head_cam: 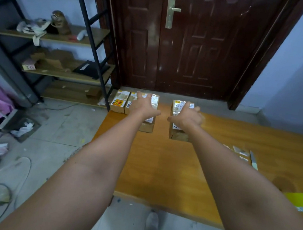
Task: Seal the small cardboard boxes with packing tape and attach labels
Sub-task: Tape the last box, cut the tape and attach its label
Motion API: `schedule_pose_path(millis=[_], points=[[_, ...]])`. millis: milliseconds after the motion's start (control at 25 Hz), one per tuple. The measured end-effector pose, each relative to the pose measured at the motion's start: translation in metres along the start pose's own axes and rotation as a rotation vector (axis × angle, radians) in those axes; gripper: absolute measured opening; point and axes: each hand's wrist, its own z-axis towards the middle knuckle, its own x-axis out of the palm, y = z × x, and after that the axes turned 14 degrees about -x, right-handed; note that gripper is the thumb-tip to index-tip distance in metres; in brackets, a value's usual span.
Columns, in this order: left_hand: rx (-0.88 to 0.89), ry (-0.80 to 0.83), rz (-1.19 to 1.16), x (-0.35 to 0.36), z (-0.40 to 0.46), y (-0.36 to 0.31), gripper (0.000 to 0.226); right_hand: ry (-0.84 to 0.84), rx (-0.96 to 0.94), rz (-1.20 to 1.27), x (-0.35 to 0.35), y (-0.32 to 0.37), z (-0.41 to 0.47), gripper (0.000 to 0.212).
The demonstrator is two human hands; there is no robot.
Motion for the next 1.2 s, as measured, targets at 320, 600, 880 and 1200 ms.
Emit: schedule_pose_path(millis=[320,600,880,1200], points=[[-0.064,0.033,-0.034,-0.006,0.102,-0.003,0.085,0.031,-0.061,0.057,0.031,0.050,0.107,0.100],[-0.040,0.098,-0.009,0.035,0.182,-0.024,0.089,0.053,-0.018,0.070,0.061,0.048,0.180,0.107],[0.069,0.101,-0.008,0.092,0.237,-0.042,0.090,0.082,0.088,0.064,0.099,0.027,0.222,0.111],[0.117,0.112,0.086,0.130,0.270,-0.035,0.087,0.122,0.129,0.079,0.130,0.030,0.249,0.107]])
